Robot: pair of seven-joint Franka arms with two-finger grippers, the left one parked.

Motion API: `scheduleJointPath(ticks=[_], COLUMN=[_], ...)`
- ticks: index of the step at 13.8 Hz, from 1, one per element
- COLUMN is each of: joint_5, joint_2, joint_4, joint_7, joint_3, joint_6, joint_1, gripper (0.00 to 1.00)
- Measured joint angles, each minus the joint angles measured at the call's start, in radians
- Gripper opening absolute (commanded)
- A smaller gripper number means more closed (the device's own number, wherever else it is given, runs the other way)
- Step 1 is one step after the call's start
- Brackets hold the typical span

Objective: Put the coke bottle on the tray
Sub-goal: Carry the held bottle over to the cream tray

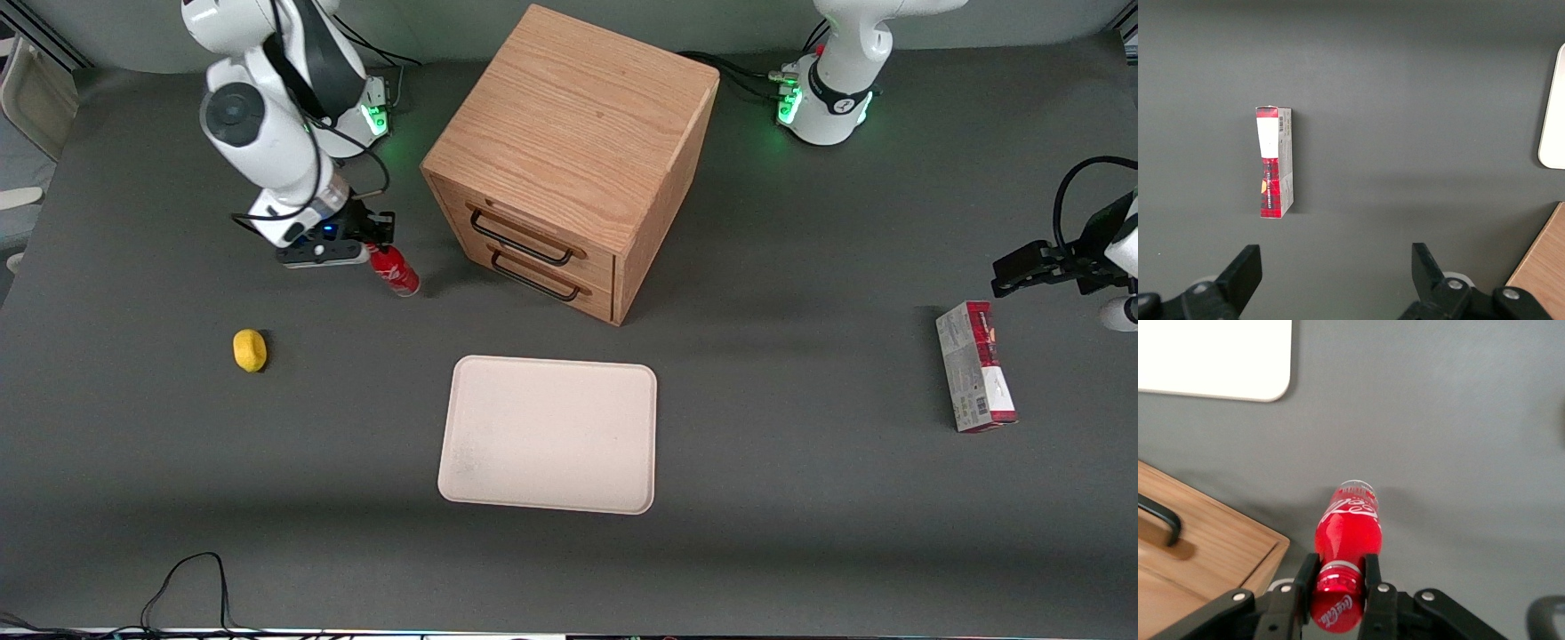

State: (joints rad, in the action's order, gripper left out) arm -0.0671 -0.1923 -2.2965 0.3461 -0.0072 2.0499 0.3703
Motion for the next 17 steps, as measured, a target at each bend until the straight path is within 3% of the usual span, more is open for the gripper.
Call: scheduleJointPath(ticks=[5, 8, 13, 17], joint_5=[0.001, 0.001, 0.001, 0.0], joint_2=[0.208, 0.416, 0.656, 0.838], joint_4=[0.626, 0.993, 1.269, 1.345], joint_7=[-0.012, -0.013, 0.001, 0.177], joint_3=[-0.014, -0.016, -0.011, 0.048], joint_6=[-0.514, -0.717, -0.762, -0.576], joint_1=[-0.083, -0.128, -0.139, -0.119], gripper=[0.0, 0.0, 0.0, 0.0])
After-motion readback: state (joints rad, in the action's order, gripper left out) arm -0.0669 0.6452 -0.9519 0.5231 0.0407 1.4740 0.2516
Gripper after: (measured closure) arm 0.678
